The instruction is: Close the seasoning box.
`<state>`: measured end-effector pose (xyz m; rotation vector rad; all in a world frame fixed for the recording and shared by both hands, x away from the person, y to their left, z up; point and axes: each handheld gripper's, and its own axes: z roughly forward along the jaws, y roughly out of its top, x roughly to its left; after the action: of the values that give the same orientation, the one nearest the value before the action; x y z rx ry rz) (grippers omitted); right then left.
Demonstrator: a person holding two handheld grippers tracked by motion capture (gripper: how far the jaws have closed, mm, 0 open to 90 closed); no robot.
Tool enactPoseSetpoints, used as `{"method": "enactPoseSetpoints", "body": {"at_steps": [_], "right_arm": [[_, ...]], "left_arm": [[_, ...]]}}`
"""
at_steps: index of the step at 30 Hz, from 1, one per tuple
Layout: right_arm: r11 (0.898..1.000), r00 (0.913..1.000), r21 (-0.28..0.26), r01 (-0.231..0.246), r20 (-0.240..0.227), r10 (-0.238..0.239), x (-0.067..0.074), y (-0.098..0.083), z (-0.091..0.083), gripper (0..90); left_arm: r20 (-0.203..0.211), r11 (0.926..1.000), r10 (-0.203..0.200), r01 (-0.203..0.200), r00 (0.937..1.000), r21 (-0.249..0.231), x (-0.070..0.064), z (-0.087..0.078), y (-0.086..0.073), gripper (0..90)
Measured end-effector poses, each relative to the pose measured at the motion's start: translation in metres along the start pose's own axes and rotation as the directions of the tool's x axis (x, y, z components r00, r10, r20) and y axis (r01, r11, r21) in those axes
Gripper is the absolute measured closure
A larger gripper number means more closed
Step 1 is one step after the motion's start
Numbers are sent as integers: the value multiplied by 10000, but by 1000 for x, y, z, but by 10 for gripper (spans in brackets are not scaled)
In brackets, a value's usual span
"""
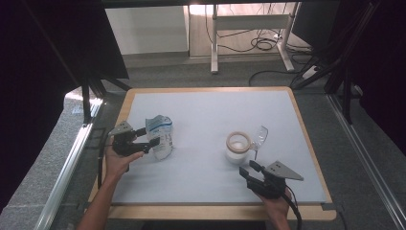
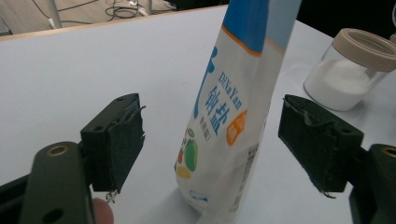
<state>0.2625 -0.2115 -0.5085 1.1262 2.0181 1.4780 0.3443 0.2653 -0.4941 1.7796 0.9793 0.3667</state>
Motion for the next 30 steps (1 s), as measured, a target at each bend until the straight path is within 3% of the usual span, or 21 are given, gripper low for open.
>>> {"method": "enactPoseSetpoints", "body": {"at_steps": [3, 7, 11, 15, 17, 21, 30], "right_arm": [[9989, 9996, -461, 64, 286, -51, -7, 5, -21, 671], [9963, 9958, -851, -141, 888, 216, -23, 15, -40, 897], [9955, 9885, -943, 30, 1511, 113, -37, 30, -41, 900], [9948, 9838, -999, 193, 1790, -11, -45, 46, -32, 900], [9932, 9843, -1160, -100, 1738, 302, -52, 53, -27, 900], [9919, 9836, -1239, -266, 1738, 481, -59, 62, -16, 900], [9957, 9870, -918, 153, 1609, -3, -52, 72, -5, 900]], "left_arm": [[-100, 9999, 12, -10, 9999, 160, -1, -3, -6, 205], [-88, 9996, -118, 120, 9999, 236, -1, -5, -15, 206], [-118, 9992, -181, 185, 9998, 345, -2, -4, -22, 205], [-219, 9986, -88, 99, 9997, 515, -4, -5, -29, 206], [-216, 9986, -104, 115, 9997, 514, -5, -6, -32, 206], [-253, 9980, -8, 24, 9997, 637, -9, -7, -38, 210], [-237, 9971, 141, -123, 9996, 752, -14, -16, -45, 228]]}}
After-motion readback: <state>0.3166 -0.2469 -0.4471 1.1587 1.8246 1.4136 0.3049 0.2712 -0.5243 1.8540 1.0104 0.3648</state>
